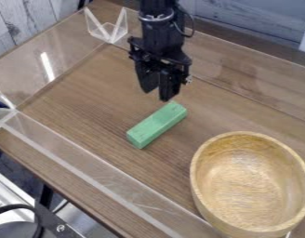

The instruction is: Put the green block in the brown bowl

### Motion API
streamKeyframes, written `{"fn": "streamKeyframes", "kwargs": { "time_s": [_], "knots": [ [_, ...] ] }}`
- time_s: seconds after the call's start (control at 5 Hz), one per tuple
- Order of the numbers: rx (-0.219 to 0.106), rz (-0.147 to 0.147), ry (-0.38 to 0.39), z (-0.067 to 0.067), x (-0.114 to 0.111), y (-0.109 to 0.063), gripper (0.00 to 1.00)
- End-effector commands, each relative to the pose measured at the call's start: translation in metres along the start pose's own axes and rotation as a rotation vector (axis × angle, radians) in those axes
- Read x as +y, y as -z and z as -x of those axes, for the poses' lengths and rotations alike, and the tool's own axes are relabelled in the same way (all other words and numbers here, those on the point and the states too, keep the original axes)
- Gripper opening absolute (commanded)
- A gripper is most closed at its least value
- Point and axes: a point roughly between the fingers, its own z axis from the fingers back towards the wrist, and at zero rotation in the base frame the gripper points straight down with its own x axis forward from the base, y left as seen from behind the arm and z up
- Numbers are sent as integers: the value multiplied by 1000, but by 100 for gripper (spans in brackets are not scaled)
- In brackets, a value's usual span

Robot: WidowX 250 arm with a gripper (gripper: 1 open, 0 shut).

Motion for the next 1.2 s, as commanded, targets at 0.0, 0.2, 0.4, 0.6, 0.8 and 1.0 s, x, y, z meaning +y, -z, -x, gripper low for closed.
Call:
{"fn": "streamKeyframes", "kwargs": {
  "time_s": [0.0,0.2,0.4,0.6,0.8,1.0],
  "knots": [
    [-34,-16,10,-2,4,-5,100],
    [-16,-17,14,1,6,7,100],
    [3,-25,27,4,7,24,100],
    [22,-33,28,7,9,38,100],
    [28,-35,21,7,10,43,0],
    [27,-31,17,7,10,42,0]
  ]
}}
